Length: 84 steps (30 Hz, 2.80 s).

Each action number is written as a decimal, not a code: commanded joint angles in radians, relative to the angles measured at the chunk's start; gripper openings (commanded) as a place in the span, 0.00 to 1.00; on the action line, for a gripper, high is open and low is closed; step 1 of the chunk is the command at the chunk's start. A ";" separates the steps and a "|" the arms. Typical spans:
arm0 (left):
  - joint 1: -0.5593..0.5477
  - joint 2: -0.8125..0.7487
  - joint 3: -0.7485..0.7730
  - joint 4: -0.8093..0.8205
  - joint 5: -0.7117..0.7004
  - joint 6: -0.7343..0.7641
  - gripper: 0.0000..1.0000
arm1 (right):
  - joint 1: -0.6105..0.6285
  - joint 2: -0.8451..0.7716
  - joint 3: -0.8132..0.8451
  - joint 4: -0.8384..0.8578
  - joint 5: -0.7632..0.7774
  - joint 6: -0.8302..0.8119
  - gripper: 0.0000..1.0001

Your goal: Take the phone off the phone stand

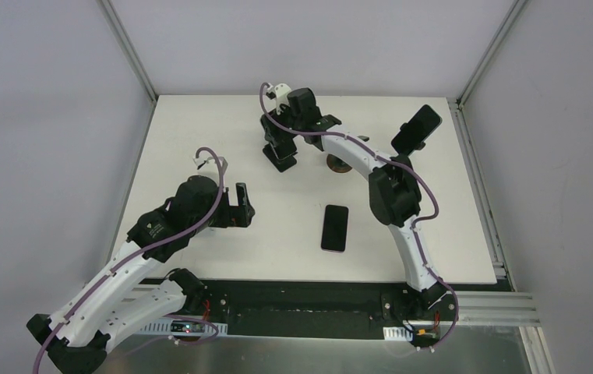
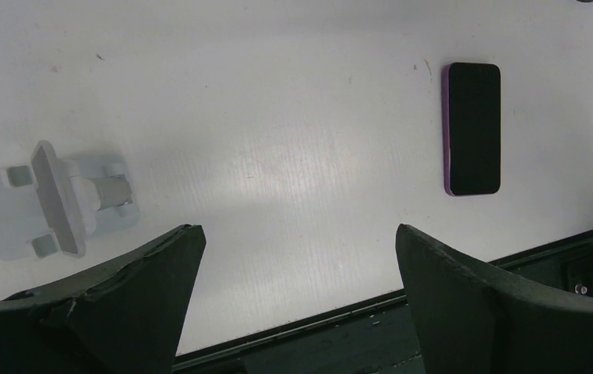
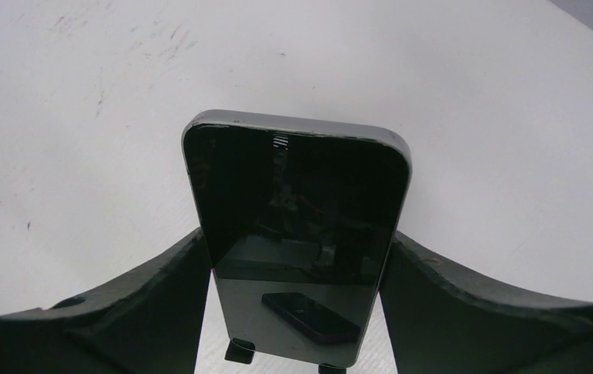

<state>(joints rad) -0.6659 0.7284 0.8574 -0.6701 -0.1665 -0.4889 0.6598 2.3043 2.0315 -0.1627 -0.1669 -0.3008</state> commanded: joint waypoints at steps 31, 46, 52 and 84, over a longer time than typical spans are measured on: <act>0.008 -0.100 -0.038 0.001 -0.067 -0.085 0.99 | 0.075 -0.537 -0.290 -0.174 0.387 0.486 0.61; 0.008 -0.073 -0.090 -0.018 -0.043 -0.146 0.99 | 0.181 -0.663 -0.509 -0.442 0.527 0.819 0.61; 0.008 -0.118 -0.141 -0.020 -0.049 -0.162 0.99 | 0.210 -0.687 -0.623 -0.424 0.528 0.907 0.61; 0.008 -0.307 -0.248 -0.025 -0.170 -0.067 0.99 | 0.316 -0.452 -0.687 -0.386 0.466 1.035 0.63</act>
<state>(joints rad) -0.6655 0.3977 0.6121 -0.6968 -0.3084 -0.5610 0.9638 1.8473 1.3495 -0.5674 0.3038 0.7143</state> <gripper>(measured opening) 0.991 0.729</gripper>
